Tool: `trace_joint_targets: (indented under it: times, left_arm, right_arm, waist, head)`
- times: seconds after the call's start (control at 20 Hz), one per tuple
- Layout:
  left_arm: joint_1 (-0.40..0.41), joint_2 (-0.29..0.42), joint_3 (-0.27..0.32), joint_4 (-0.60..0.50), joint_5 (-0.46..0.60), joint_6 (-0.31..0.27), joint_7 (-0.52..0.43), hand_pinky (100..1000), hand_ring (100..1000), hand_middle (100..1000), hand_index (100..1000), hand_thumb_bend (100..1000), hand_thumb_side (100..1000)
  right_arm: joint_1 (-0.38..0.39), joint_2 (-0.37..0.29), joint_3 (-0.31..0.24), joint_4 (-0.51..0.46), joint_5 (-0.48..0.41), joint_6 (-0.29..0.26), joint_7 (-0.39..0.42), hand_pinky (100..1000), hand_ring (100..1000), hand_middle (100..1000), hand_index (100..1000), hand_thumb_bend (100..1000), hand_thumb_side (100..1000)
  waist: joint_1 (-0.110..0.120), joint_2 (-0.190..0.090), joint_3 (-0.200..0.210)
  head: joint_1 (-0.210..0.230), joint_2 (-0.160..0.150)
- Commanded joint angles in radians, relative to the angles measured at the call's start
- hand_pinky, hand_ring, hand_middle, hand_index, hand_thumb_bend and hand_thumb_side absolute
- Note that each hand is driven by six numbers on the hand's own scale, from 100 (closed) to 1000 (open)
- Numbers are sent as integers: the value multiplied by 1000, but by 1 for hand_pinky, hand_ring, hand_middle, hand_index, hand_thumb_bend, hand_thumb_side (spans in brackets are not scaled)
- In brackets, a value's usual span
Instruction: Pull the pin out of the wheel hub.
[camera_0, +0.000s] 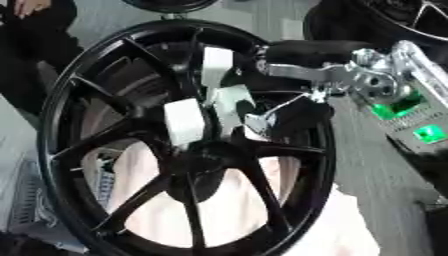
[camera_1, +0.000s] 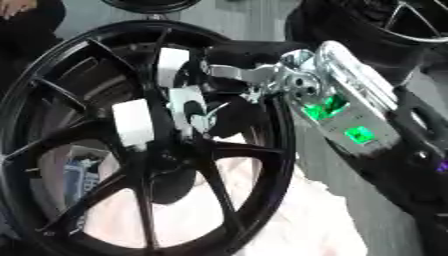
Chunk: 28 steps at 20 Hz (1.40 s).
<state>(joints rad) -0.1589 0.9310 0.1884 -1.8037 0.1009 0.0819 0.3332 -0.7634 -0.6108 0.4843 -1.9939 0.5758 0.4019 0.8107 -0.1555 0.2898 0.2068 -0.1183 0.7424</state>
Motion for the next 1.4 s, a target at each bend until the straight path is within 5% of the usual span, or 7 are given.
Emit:
trace_joint_targets:
  times: [0.05, 1.1, 1.4]
  left_arm:
    - [-7, 25, 15, -4, 4, -1, 2, 748, 451, 532, 755, 198, 234]
    - [-2, 26, 16, 4, 8, -1, 0, 752, 450, 525, 754, 194, 231]
    - [-2, 24, 16, 5, 9, -1, -1, 753, 449, 524, 755, 193, 232]
  right_arm:
    - [-16, -12, -21, -6, -16, 20, -2, 840, 839, 764, 875, 100, 354]
    - [-21, -29, -28, -6, -62, -12, 8, 844, 850, 775, 886, 100, 414]
    - [-11, -39, -22, -6, -66, -30, 26, 850, 857, 779, 884, 100, 347]
  waist:
    - [10, -15, -1]
    - [18, -21, -2]
    - [19, -17, -2]
  head:
    - [1, -11]
    - [6, -6]
    - [8, -8]
